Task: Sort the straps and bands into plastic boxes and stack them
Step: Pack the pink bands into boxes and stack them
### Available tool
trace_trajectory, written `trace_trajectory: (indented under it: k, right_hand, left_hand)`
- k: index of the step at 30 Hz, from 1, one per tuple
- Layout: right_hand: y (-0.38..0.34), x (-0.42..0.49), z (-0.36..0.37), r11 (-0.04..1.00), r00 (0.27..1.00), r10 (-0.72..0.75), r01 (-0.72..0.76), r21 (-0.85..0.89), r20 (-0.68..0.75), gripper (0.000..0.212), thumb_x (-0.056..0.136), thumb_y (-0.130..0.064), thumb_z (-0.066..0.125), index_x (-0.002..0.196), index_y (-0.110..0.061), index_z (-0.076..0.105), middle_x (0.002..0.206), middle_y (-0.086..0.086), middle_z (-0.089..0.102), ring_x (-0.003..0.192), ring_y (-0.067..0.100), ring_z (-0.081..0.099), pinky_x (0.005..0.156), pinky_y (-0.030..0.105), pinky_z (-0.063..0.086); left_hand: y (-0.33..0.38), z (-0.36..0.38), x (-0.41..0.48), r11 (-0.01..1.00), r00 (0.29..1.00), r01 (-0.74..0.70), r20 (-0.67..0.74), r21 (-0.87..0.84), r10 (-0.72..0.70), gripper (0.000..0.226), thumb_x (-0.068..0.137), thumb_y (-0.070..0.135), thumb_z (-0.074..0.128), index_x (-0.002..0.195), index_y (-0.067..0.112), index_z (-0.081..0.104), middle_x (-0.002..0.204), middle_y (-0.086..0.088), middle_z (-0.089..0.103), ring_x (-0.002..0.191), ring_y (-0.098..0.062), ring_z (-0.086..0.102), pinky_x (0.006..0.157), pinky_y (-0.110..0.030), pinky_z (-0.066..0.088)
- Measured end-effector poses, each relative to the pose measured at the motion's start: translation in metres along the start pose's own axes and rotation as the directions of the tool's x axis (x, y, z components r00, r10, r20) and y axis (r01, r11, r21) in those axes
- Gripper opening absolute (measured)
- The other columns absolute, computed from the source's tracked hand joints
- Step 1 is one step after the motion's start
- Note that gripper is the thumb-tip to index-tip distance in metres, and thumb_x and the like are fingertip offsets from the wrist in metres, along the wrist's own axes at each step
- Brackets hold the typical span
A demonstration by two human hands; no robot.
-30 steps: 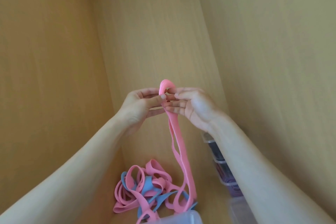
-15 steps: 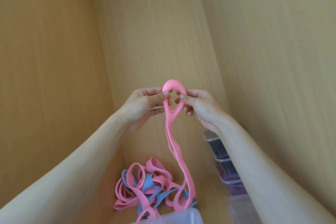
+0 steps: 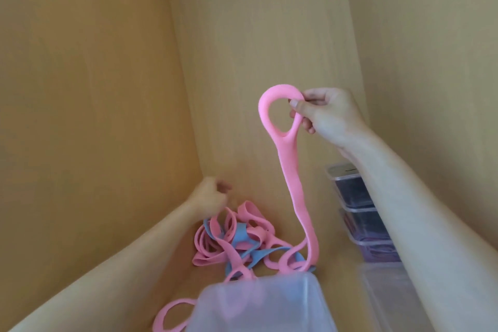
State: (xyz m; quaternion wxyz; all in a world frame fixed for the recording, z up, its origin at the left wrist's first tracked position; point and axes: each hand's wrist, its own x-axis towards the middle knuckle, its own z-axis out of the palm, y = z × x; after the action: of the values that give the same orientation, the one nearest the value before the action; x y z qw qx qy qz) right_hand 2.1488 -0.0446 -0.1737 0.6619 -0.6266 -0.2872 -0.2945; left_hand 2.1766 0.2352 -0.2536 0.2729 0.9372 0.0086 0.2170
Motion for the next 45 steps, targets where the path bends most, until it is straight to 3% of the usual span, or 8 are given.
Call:
trace_trajectory:
  k: [5,8,13,16,23,27,32,45]
  right_hand:
    - [0.003,0.0,0.004,1.0,1.0,0.019,-0.018,-0.013,0.016,0.007,0.092,-0.011,0.071,0.089,-0.016,0.074,0.074,0.001,0.072,0.046,0.004,0.052,0.047,0.017,0.043]
    - [0.004,0.001,0.004,1.0,1.0,0.015,-0.015,-0.014,0.023,0.007,0.092,-0.011,0.071,0.089,-0.015,0.075,0.072,0.0,0.072,0.046,0.004,0.053,0.047,0.017,0.043]
    - [0.009,0.005,-0.001,0.998,0.999,0.011,-0.008,-0.06,0.047,0.008,0.092,-0.012,0.07,0.087,-0.016,0.075,0.073,0.0,0.074,0.05,0.007,0.053,0.049,0.018,0.045]
    - [0.012,0.004,0.0,0.997,0.998,0.012,-0.007,-0.078,0.069,0.009,0.092,-0.012,0.071,0.086,-0.017,0.075,0.071,-0.001,0.073,0.05,0.007,0.053,0.048,0.019,0.045]
    - [0.016,0.002,0.006,0.997,0.991,0.011,-0.001,-0.074,0.134,0.012,0.091,-0.011,0.071,0.082,-0.019,0.074,0.07,0.001,0.074,0.049,0.009,0.053,0.046,0.021,0.044]
    - [0.016,0.002,0.007,0.997,0.988,0.019,-0.007,-0.072,0.156,0.012,0.089,-0.011,0.072,0.081,-0.019,0.074,0.072,0.003,0.075,0.048,0.009,0.053,0.046,0.021,0.044]
    - [0.016,0.003,0.007,0.997,0.989,0.031,-0.021,-0.07,0.146,0.013,0.089,-0.009,0.071,0.08,-0.018,0.074,0.073,0.005,0.075,0.049,0.01,0.053,0.047,0.024,0.044]
    - [0.028,0.001,0.015,0.964,0.975,0.198,-0.213,0.162,0.102,0.008,0.091,-0.006,0.068,0.091,-0.002,0.075,0.066,0.009,0.063,0.05,0.014,0.053,0.048,0.025,0.042]
  left_hand:
    - [-0.053,0.019,0.002,0.946,0.999,0.021,0.03,0.322,-0.032,0.058,0.087,0.024,0.064,0.142,0.013,0.049,0.141,-0.009,0.054,0.131,-0.026,0.05,0.107,-0.037,0.042]
    - [-0.047,0.024,-0.008,0.885,0.988,-0.133,-0.01,0.445,0.154,0.039,0.073,0.019,0.062,0.111,0.019,0.055,0.116,0.001,0.052,0.112,-0.023,0.047,0.092,-0.034,0.042]
    - [-0.008,0.018,-0.04,0.95,0.894,-0.216,0.436,0.226,0.099,0.035,0.072,-0.006,0.051,0.074,0.023,0.07,0.065,0.016,0.061,0.057,0.003,0.056,0.05,-0.013,0.042]
    - [-0.002,0.016,-0.056,0.916,0.77,-0.274,0.637,0.292,0.028,0.042,0.075,-0.002,0.054,0.087,0.032,0.075,0.064,0.022,0.06,0.061,0.0,0.054,0.057,-0.017,0.043]
    - [-0.012,0.032,-0.072,0.936,0.775,-0.287,0.623,0.202,0.104,0.031,0.083,-0.001,0.063,0.098,0.021,0.08,0.085,0.013,0.073,0.077,-0.005,0.064,0.072,-0.025,0.055]
    - [-0.009,0.012,-0.056,0.908,0.875,-0.333,0.442,0.256,0.197,0.005,0.08,0.017,0.079,0.08,0.022,0.079,0.085,0.004,0.071,0.078,-0.015,0.063,0.073,-0.033,0.052]
    - [0.021,-0.032,-0.026,0.974,0.977,-0.193,0.112,0.118,0.18,0.013,0.079,0.02,0.086,0.079,0.009,0.078,0.072,-0.004,0.075,0.059,-0.008,0.058,0.062,-0.028,0.046]
    - [0.103,-0.034,-0.034,0.863,0.936,-0.314,-0.283,-0.396,0.211,0.011,0.081,0.007,0.083,0.082,0.004,0.073,0.067,-0.004,0.074,0.055,-0.01,0.066,0.061,-0.027,0.059]
